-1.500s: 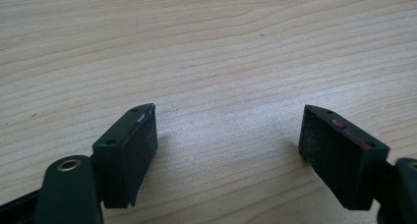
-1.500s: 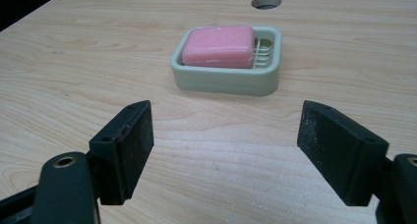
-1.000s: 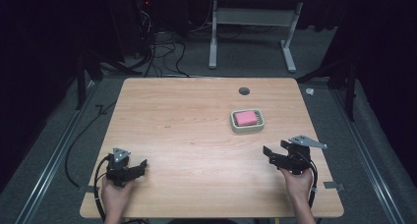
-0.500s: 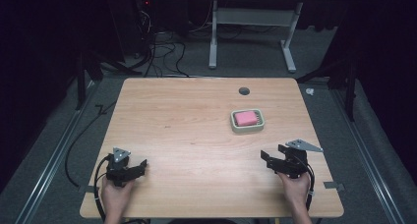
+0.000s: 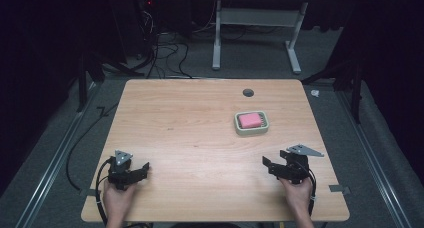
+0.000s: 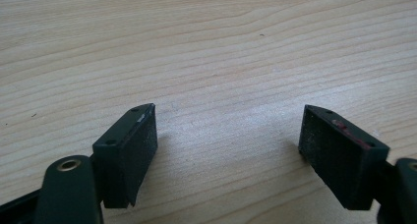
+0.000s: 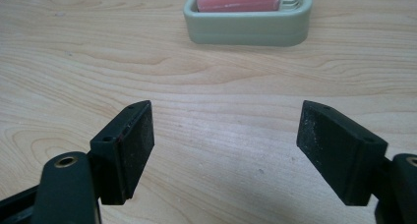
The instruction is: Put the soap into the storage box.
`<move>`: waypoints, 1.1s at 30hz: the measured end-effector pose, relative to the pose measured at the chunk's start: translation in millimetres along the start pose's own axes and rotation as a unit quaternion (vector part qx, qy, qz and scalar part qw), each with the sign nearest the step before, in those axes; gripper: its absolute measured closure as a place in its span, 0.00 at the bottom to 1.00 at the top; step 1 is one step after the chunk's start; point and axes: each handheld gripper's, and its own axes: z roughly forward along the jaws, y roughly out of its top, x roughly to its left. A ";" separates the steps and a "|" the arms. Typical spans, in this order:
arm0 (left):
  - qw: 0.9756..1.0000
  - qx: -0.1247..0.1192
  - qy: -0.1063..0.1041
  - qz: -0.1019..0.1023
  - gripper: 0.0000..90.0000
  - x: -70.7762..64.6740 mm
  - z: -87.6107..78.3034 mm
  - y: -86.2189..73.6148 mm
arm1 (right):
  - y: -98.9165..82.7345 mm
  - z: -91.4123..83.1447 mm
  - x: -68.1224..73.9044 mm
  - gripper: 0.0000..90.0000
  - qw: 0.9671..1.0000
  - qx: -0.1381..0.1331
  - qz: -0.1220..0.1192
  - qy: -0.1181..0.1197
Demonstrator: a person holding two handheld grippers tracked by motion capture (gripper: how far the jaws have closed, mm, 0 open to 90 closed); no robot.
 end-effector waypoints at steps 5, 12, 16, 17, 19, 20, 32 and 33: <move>1.000 0.000 0.000 0.000 0.25 0.0 0.0 0.0 | -2.2 2.5 1.5 0.25 1.000 0.007 -0.003 -0.001; 1.000 0.000 0.000 0.000 0.25 0.0 0.0 0.0 | -5.4 6.0 4.3 0.26 1.000 0.014 -0.011 -0.004; 1.000 0.000 0.000 0.000 0.25 0.0 0.0 0.0 | -7.8 7.4 5.5 0.26 1.000 0.020 -0.016 -0.006; 1.000 0.000 0.000 0.000 0.25 0.0 0.0 0.0 | -8.2 7.5 5.7 0.26 1.000 0.022 -0.015 -0.006; 1.000 0.000 0.000 0.000 0.25 0.0 0.0 0.0 | -9.0 7.8 5.8 0.26 1.000 0.022 -0.015 -0.007; 1.000 0.000 0.000 0.000 0.25 0.0 0.0 0.0 | -9.2 8.0 5.9 0.26 1.000 0.023 -0.017 -0.007; 1.000 0.000 0.000 0.000 0.25 0.0 0.0 0.0 | -15.3 14.4 8.4 0.27 0.999 0.042 -0.028 -0.019; 1.000 0.000 0.000 0.000 0.25 0.0 0.0 0.0 | -15.7 15.1 8.6 0.27 0.998 0.044 -0.030 -0.019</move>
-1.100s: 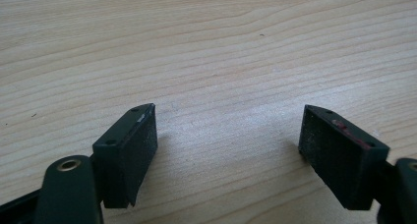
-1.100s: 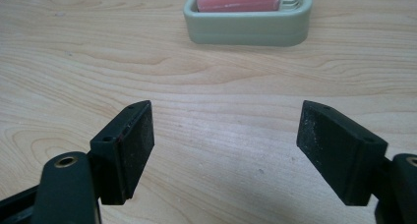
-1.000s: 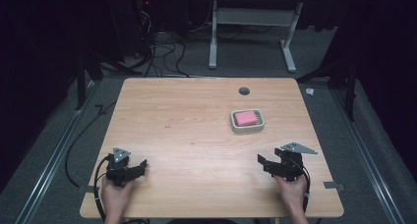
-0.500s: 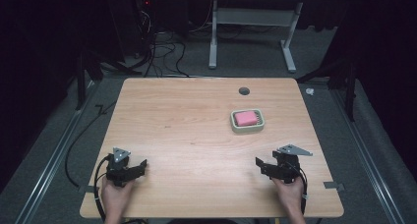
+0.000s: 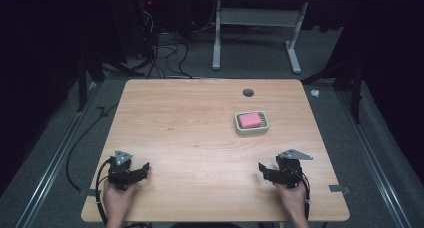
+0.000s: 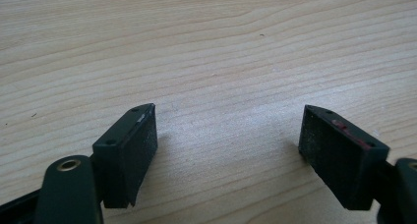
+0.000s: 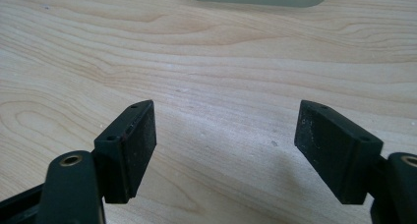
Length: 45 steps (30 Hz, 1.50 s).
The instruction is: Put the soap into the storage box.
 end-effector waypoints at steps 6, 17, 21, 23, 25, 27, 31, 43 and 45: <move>1.000 0.000 0.000 0.000 0.25 0.0 0.0 0.0 | -2.6 3.9 1.9 0.28 1.000 0.008 -0.005 -0.008; 1.000 0.000 0.000 0.000 0.25 0.0 0.0 0.0 | -6.5 9.5 5.7 0.28 0.999 0.022 -0.023 -0.025; 1.000 0.000 0.000 0.000 0.25 0.0 0.0 0.0 | -7.3 11.5 7.3 0.28 0.999 0.025 -0.028 -0.032; 1.000 0.000 0.000 0.000 0.25 0.0 0.0 0.0 | -7.3 11.9 8.0 0.28 0.998 0.027 -0.033 -0.036; 1.000 0.000 0.000 0.000 0.25 0.0 0.0 0.0 | -7.5 12.5 8.9 0.28 0.998 0.027 -0.036 -0.040; 1.000 0.000 0.000 0.000 0.25 0.0 0.0 0.0 | -7.8 13.0 10.3 0.27 0.998 0.027 -0.040 -0.044; 1.000 0.000 0.000 0.000 0.25 0.0 0.0 0.0 | -8.8 13.8 10.2 0.26 0.998 0.021 -0.044 -0.044; 1.000 0.000 -0.001 0.000 0.25 0.1 -0.3 -0.3 | -9.7 14.3 9.7 0.25 0.998 0.017 -0.043 -0.044; 1.000 0.000 -0.001 0.000 0.25 0.1 -0.3 -0.3 | -9.7 14.3 9.6 0.25 0.998 0.017 -0.043 -0.044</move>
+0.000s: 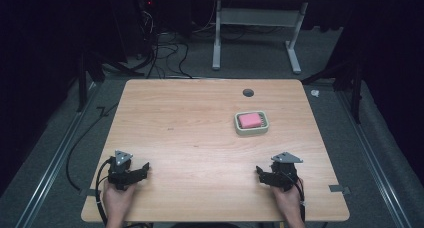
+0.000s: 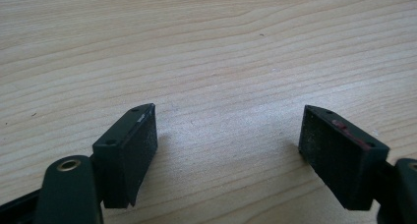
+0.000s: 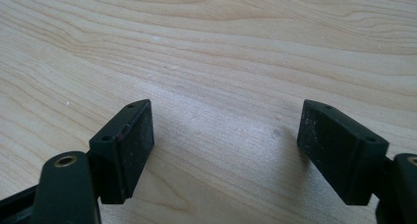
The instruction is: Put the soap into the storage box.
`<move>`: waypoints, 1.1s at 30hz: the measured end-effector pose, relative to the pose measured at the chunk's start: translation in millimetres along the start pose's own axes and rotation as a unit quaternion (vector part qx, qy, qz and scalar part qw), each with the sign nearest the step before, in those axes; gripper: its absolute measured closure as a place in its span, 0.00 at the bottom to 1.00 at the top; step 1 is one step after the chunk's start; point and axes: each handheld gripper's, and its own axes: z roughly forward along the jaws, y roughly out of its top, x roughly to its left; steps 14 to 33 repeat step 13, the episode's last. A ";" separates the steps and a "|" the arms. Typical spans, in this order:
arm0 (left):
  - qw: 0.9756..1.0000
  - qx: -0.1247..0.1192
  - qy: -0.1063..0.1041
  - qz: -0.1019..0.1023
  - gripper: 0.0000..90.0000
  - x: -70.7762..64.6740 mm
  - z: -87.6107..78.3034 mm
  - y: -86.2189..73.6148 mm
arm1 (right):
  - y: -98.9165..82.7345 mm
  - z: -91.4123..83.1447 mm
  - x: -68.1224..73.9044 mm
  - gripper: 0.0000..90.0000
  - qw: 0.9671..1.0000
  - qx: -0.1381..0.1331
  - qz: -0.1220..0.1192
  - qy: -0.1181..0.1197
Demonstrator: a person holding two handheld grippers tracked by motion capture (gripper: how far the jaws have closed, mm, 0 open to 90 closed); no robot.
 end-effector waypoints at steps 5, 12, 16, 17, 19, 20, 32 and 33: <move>1.000 0.000 0.000 0.000 0.25 0.0 0.0 0.0 | 0.0 0.1 0.2 0.25 1.000 0.000 0.000 0.001; 1.000 -0.001 0.000 -0.001 0.25 -0.1 0.1 0.0 | 0.1 0.2 0.1 0.24 1.000 0.000 -0.001 0.002; 1.000 -0.001 0.000 -0.001 0.25 -0.1 0.1 0.0 | 0.1 0.3 0.1 0.24 1.000 0.000 -0.001 0.002; 1.000 -0.001 0.000 -0.001 0.25 -0.1 0.1 0.0 | 0.1 0.3 0.1 0.24 1.000 0.000 -0.001 0.002; 1.000 -0.001 0.000 -0.001 0.25 -0.1 0.1 0.0 | 0.1 0.3 0.1 0.24 1.000 0.000 -0.001 0.002; 1.000 -0.001 0.000 -0.001 0.25 -0.1 0.1 0.0 | 0.1 0.3 0.1 0.24 1.000 0.000 -0.001 0.002; 1.000 -0.001 0.000 -0.001 0.25 -0.1 0.1 0.0 | 0.1 0.3 0.1 0.24 1.000 0.000 -0.001 0.002; 1.000 -0.001 0.000 -0.001 0.25 -0.1 0.1 0.0 | 0.1 0.3 0.1 0.24 1.000 0.000 -0.001 0.002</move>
